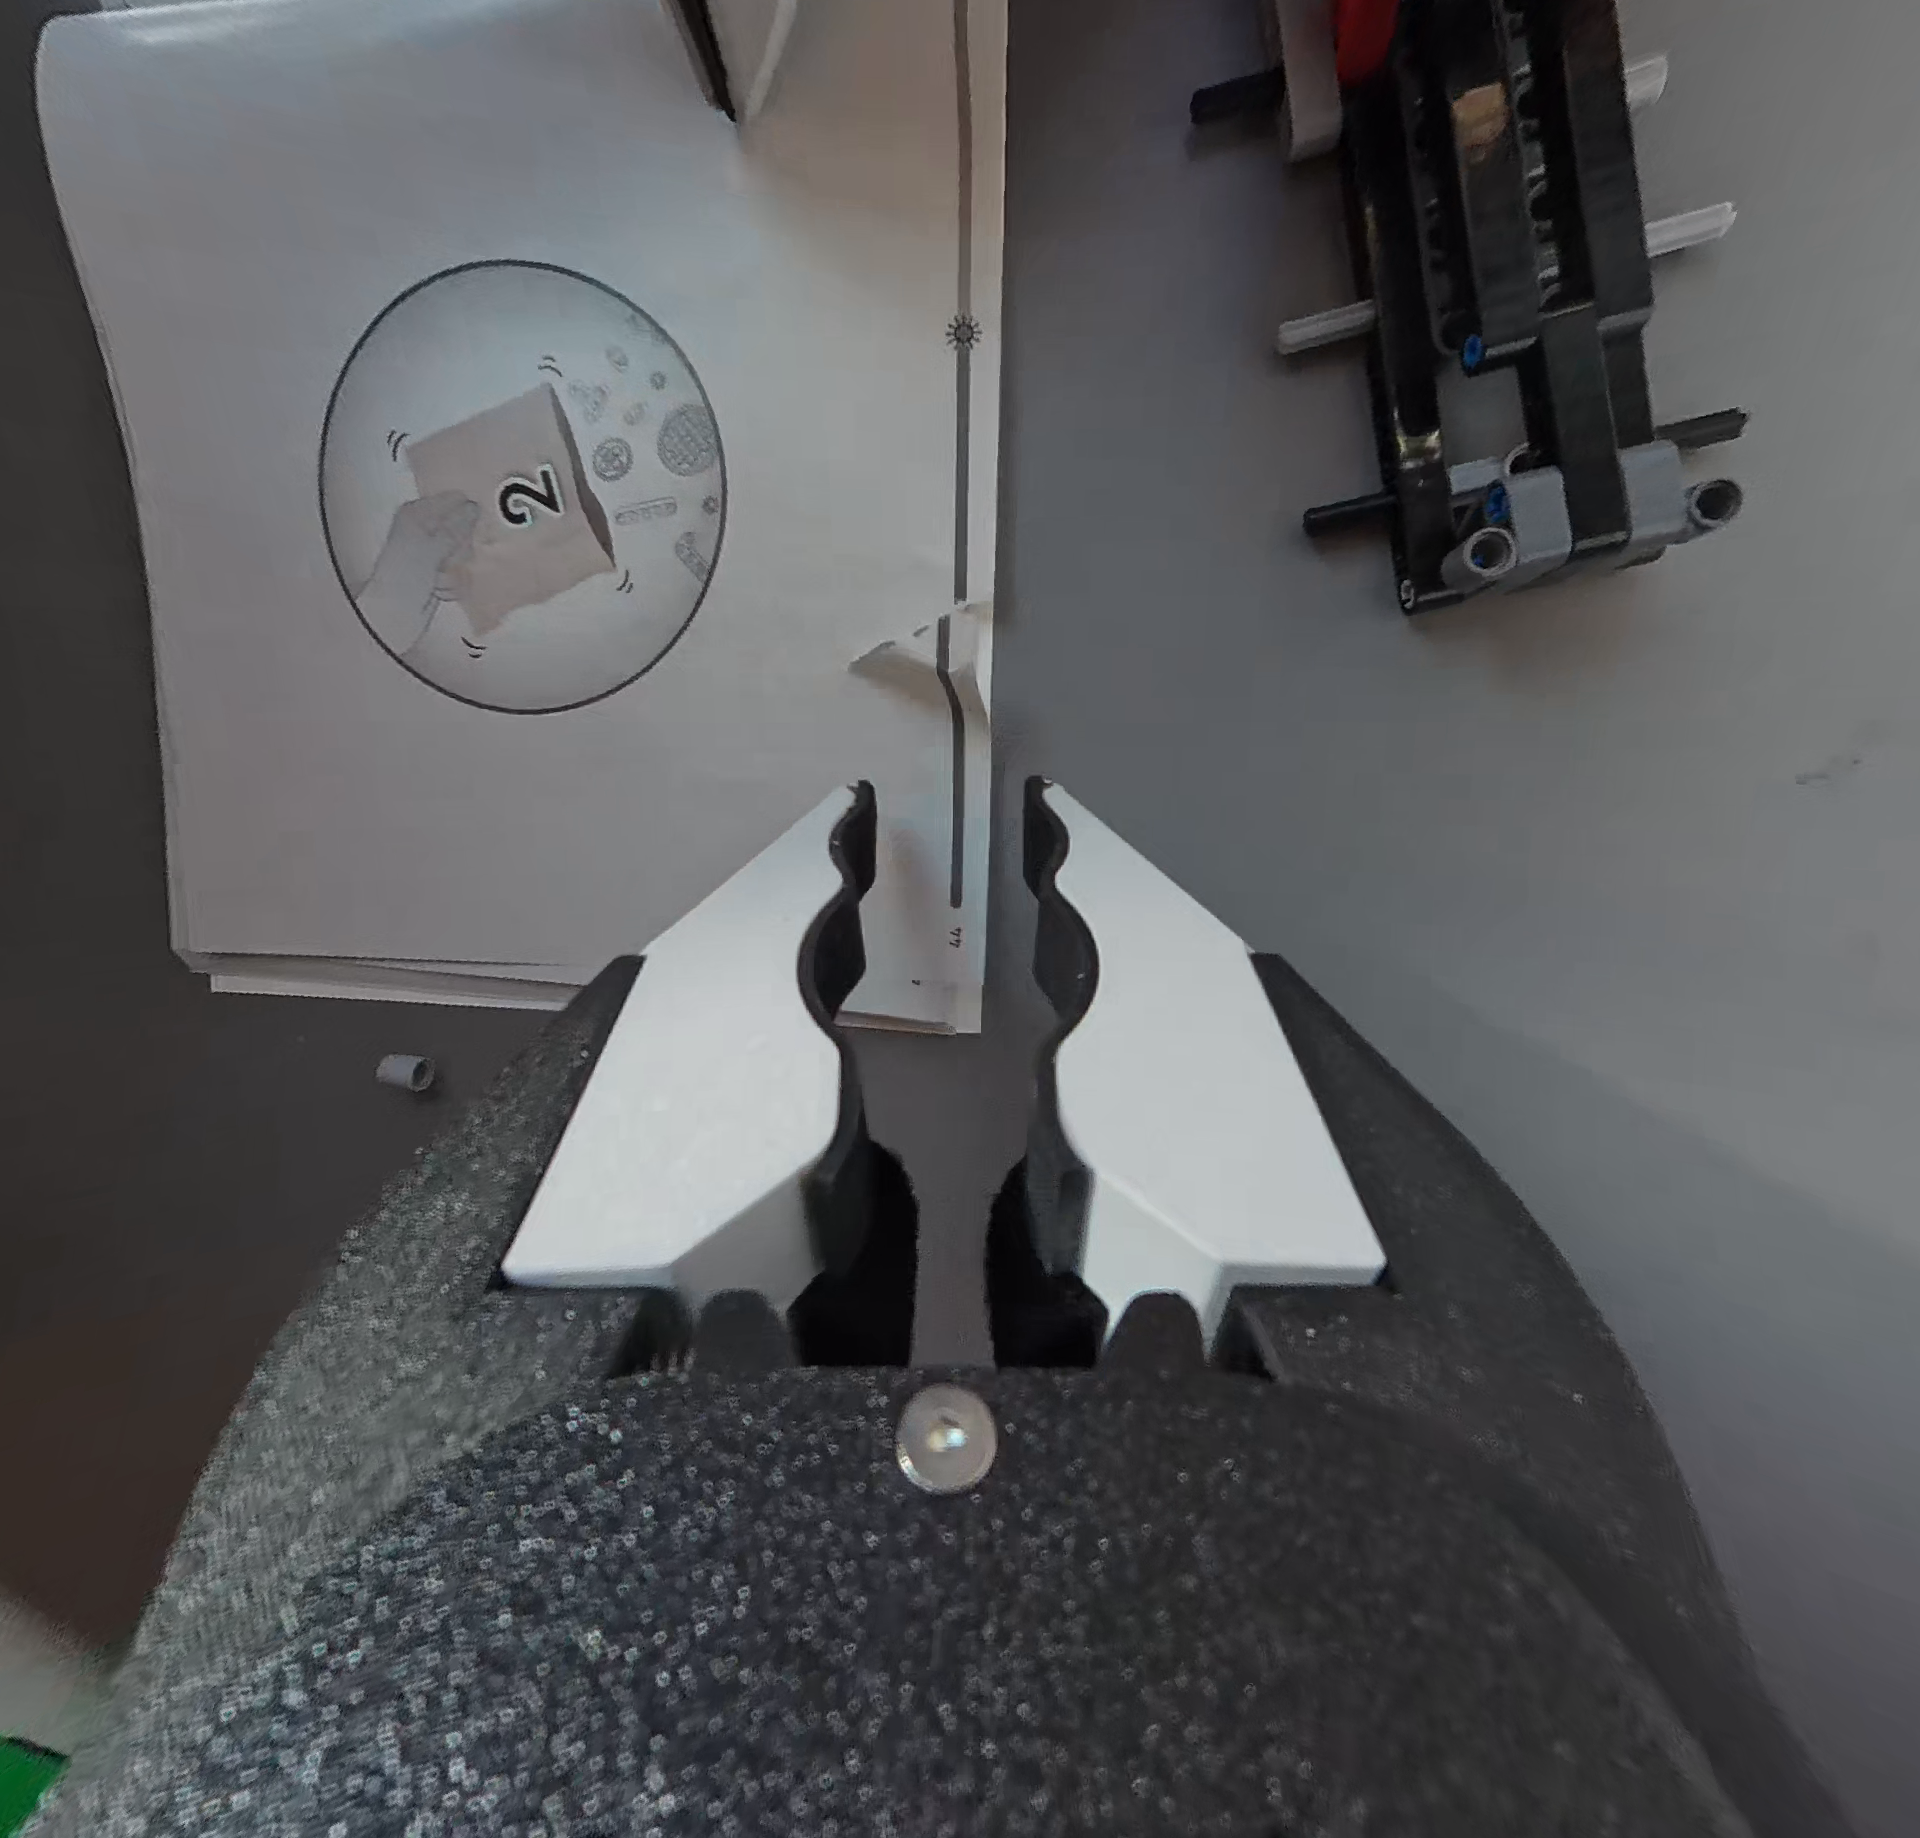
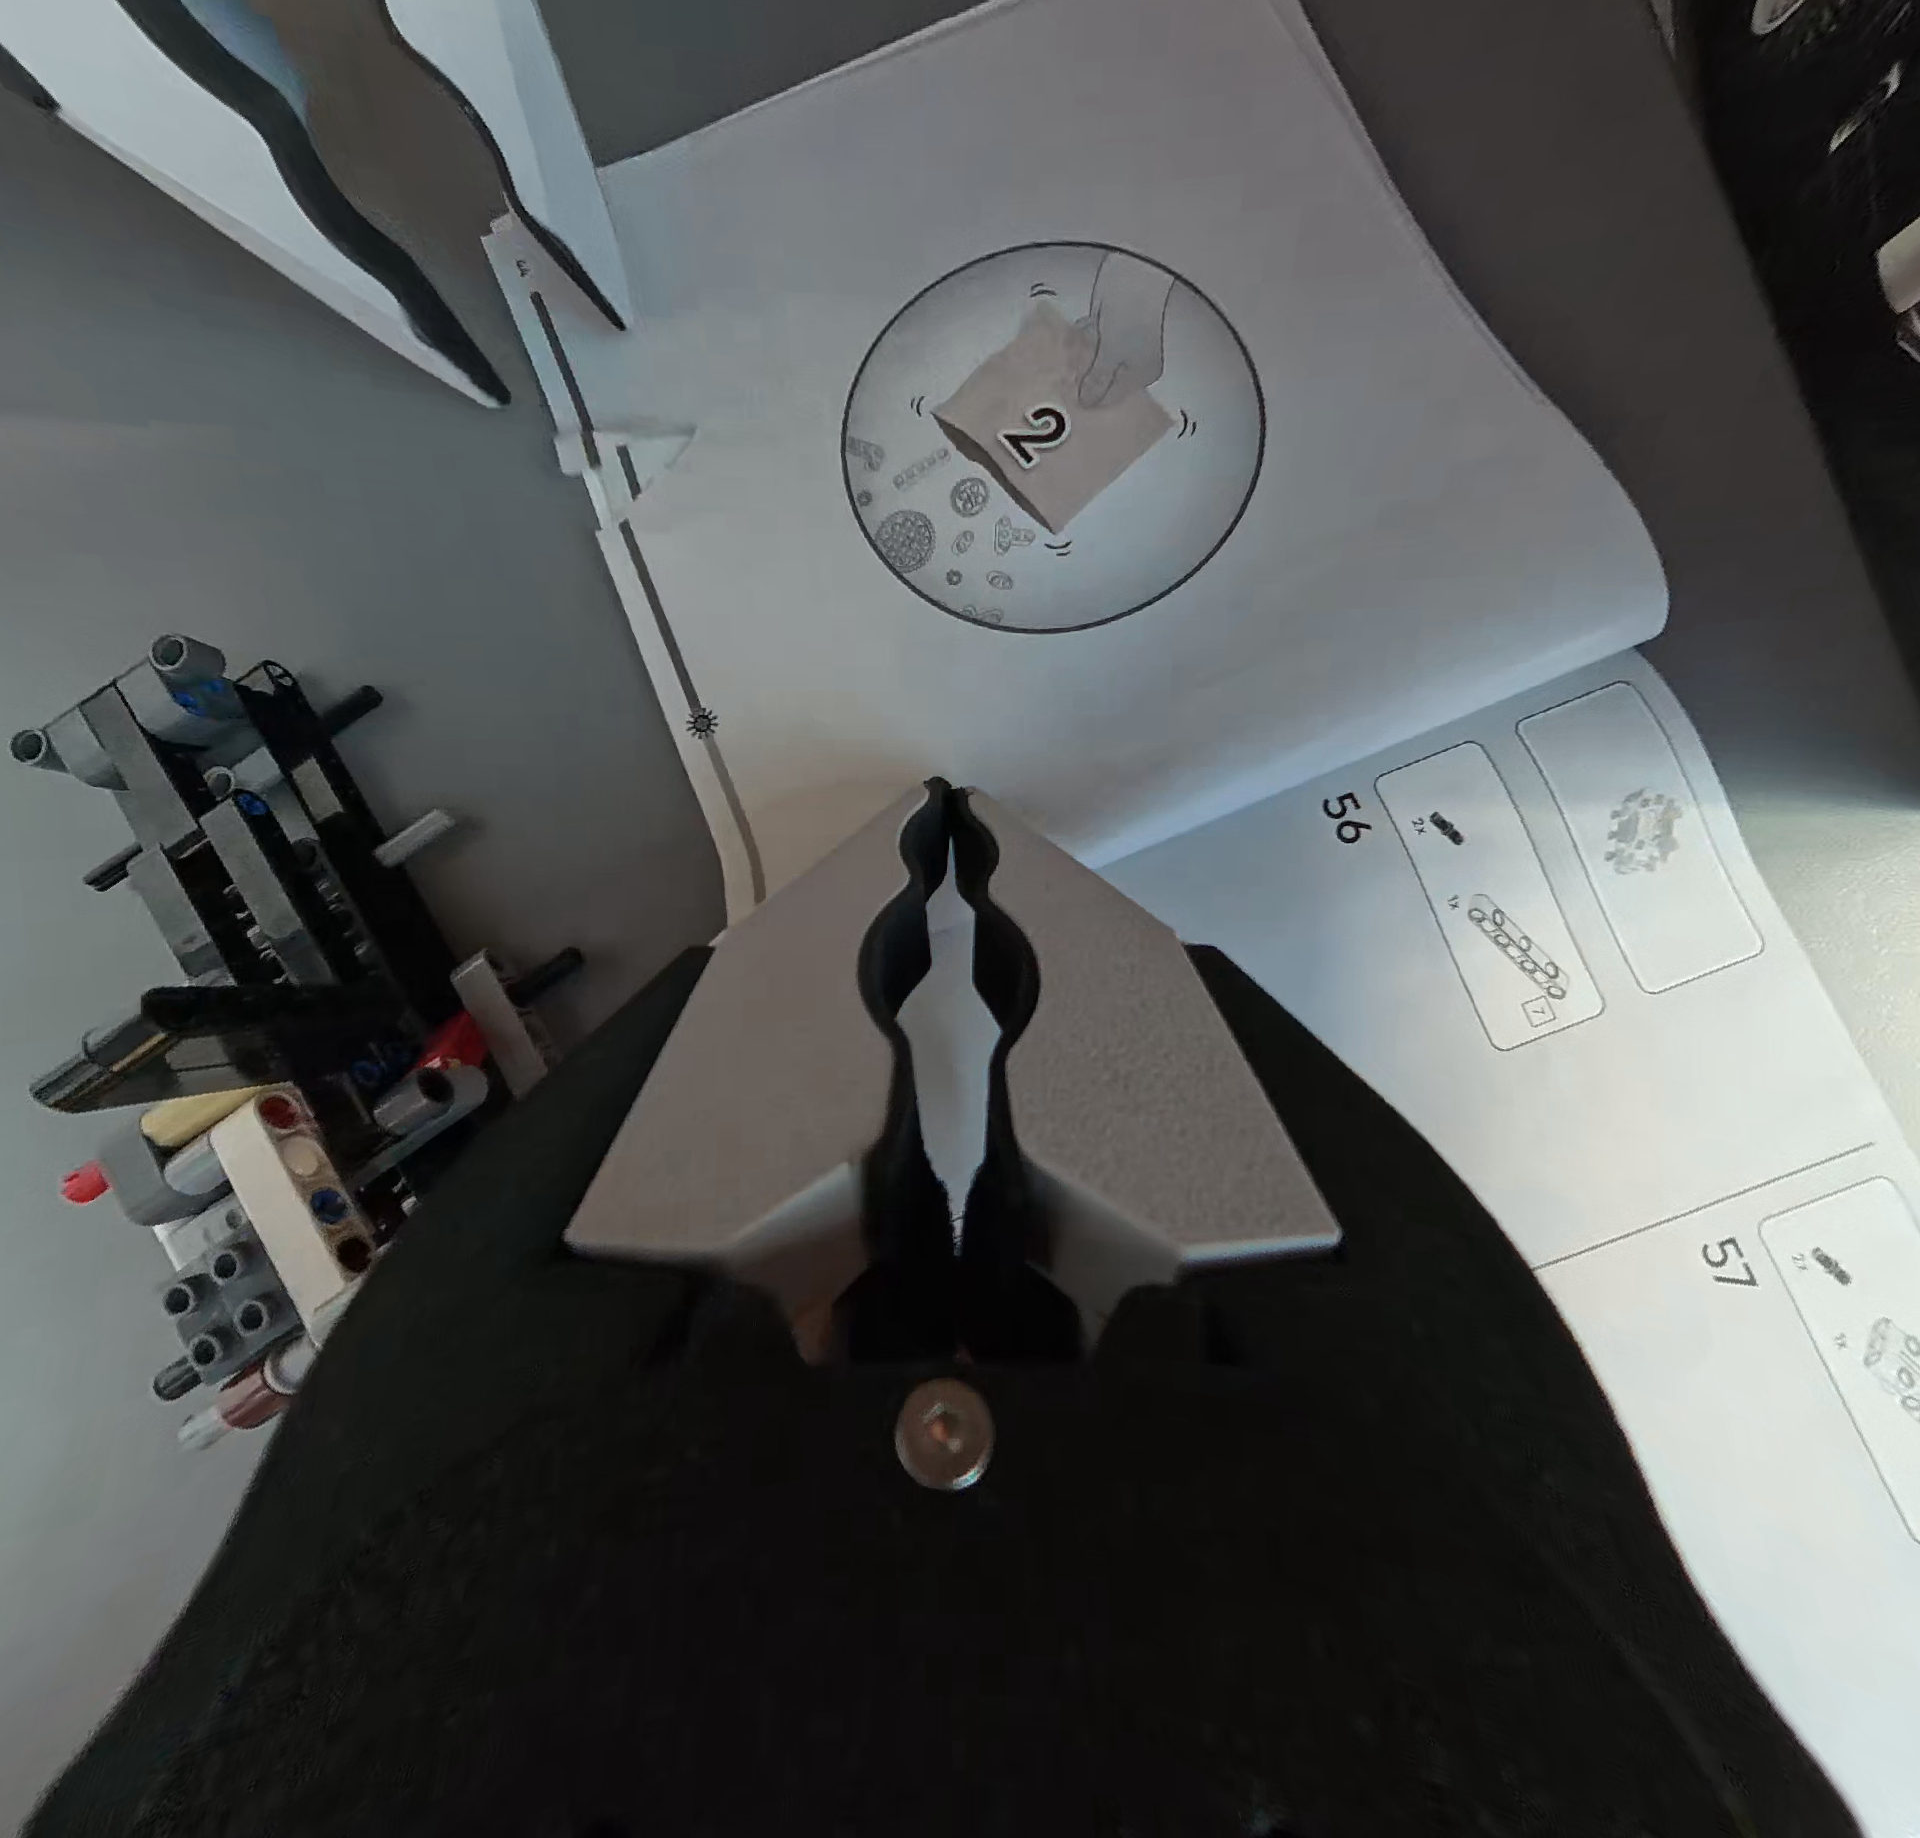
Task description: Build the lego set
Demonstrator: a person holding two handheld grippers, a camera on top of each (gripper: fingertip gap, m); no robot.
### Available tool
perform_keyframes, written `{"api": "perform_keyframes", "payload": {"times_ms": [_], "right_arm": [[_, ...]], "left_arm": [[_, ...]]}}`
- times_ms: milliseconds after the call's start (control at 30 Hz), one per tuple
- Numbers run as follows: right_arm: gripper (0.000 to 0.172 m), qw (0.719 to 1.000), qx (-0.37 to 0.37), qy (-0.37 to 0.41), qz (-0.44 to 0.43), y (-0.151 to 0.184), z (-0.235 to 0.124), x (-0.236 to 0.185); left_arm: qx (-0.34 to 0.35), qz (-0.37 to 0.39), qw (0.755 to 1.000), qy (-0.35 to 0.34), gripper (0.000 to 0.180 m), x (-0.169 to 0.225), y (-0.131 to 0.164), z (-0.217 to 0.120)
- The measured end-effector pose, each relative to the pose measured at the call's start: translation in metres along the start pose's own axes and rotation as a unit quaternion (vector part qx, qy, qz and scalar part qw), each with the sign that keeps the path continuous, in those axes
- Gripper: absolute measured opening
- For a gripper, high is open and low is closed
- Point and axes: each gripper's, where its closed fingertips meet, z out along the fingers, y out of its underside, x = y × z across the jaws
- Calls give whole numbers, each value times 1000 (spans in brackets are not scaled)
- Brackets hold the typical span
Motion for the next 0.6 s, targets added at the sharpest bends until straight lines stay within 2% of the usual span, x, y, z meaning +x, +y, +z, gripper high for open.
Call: {"api": "perform_keyframes", "payload": {"times_ms": [200, 333, 500, 600], "right_arm": [[0, 1000, -1, 8, -7, 0, 0, 0], [0, 1000, -2, 8, -5, 0, 0, 0], [0, 1000, 0, 13, -1, 1, 1, 0], [0, 1000, 2, 13, 4, 2, 2, 0]], "left_arm": [[56, -47, 997, 18, 26, 0, 0, -18], [68, -38, 996, 34, 14, 7, -13, -4], [74, -53, 996, 21, 4, -3, -28, 9], [48, -51, 997, 18, 0, -2, -22, 17]]}}
